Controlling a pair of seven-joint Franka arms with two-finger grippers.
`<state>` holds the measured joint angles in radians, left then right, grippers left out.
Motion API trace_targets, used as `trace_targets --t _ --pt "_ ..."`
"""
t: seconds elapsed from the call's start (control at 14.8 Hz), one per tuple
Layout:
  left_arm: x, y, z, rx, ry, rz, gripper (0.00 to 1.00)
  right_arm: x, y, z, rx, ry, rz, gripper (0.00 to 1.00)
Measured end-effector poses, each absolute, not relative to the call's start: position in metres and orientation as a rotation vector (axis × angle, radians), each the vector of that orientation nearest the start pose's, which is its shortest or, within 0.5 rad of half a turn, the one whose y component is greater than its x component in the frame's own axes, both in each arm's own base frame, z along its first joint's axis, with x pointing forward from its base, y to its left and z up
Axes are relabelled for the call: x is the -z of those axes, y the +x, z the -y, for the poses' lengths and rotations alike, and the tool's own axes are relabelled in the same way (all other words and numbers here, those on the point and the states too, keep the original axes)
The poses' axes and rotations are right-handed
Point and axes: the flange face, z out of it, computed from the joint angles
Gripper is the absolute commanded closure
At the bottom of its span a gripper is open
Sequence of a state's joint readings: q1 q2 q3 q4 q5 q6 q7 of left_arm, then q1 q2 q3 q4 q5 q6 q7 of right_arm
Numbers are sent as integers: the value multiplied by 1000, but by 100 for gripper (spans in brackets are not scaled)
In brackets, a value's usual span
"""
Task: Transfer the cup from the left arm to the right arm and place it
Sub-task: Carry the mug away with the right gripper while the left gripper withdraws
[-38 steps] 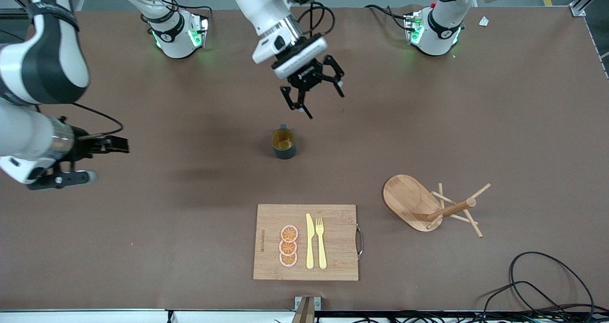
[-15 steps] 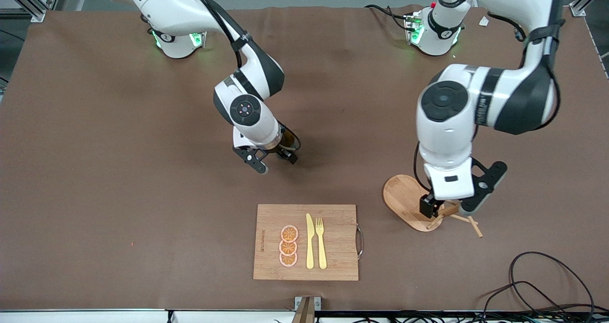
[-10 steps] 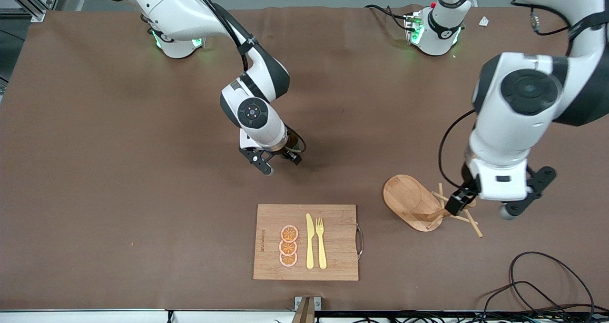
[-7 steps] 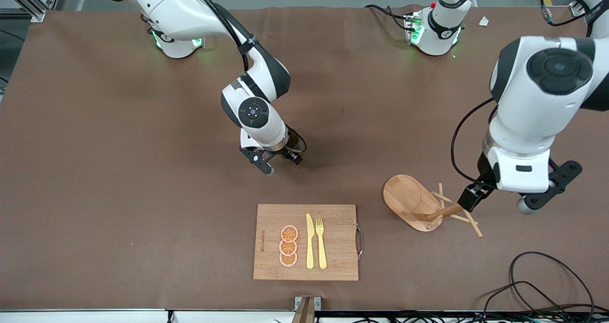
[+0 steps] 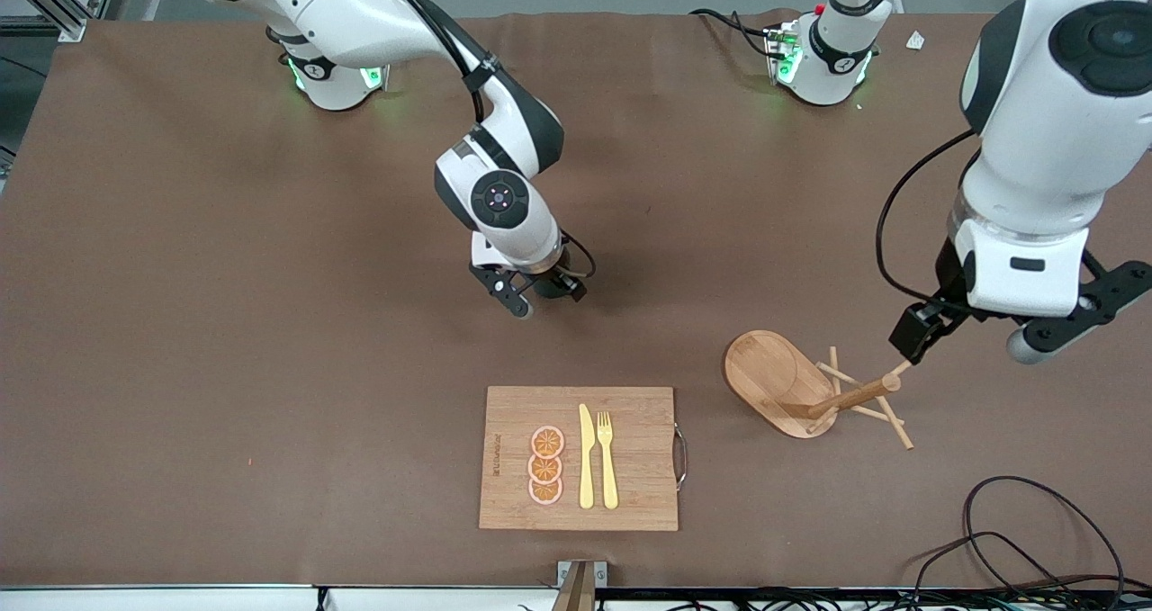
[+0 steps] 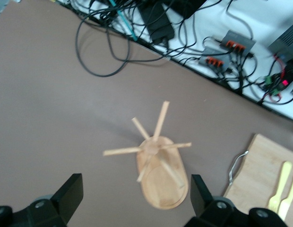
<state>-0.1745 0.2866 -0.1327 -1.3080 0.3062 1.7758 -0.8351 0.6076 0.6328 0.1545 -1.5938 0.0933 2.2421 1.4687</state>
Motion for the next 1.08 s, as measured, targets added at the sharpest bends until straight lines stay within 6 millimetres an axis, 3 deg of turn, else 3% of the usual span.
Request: trace_targets --t 0.14,0.34,0.54,0.75,0.88,1.02,1.08 --pt "-616 632 148 431 -2884 688 0 -269 509 -478 -213 -2806 -1184 30" --pt "-645 618 118 396 -2914 478 0 -259 507 -479 -225 -2817 -1185 72" --pt "-662 591 115 261 -2962 320 0 -250 508 -477 -233 -2826 -1193 96" --pt "-667 576 108 172 -3036 244 0 -251 512 -473 -221 -2840 -1155 100" --pt "-664 574 94 140 -3058 113 0 -251 519 -463 -223 -2903 -1024 100" --pt "-657 569 81 94 -3094 20 0 -255 538 -433 -267 -2996 -861 100" --pt "-654 566 78 78 -3103 -3 0 -265 555 -408 -275 -3034 -771 100"
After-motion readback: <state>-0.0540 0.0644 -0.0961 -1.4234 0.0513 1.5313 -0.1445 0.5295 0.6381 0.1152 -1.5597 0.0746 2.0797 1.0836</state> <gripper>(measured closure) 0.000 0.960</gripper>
